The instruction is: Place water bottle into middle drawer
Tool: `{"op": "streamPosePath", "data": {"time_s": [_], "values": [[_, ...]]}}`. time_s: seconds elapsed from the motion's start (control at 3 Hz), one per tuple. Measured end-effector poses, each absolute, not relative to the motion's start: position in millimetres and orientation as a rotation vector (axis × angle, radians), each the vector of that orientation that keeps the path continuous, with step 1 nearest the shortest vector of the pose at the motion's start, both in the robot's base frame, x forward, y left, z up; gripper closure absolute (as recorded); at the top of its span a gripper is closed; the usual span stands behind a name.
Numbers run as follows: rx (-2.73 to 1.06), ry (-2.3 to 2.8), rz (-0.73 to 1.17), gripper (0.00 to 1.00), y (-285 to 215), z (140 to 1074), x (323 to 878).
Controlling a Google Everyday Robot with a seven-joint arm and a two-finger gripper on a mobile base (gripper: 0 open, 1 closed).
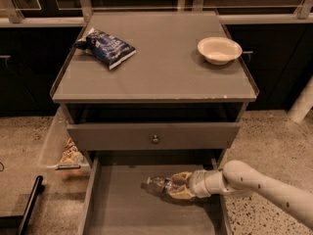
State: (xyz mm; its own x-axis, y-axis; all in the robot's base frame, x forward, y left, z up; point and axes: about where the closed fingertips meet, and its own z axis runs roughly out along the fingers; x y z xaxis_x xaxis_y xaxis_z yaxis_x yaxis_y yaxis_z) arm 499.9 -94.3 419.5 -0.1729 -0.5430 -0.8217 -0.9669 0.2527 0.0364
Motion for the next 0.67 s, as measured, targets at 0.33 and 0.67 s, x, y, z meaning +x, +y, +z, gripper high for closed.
{"op": "streamPosePath", "data": {"time_s": [0.33,0.67], "values": [[-1.4,1.817,0.789,1.0,-80.8,385.8,501.5],[-1.398,1.817,0.795,0.81,-79.2,383.5,500.4]]}}
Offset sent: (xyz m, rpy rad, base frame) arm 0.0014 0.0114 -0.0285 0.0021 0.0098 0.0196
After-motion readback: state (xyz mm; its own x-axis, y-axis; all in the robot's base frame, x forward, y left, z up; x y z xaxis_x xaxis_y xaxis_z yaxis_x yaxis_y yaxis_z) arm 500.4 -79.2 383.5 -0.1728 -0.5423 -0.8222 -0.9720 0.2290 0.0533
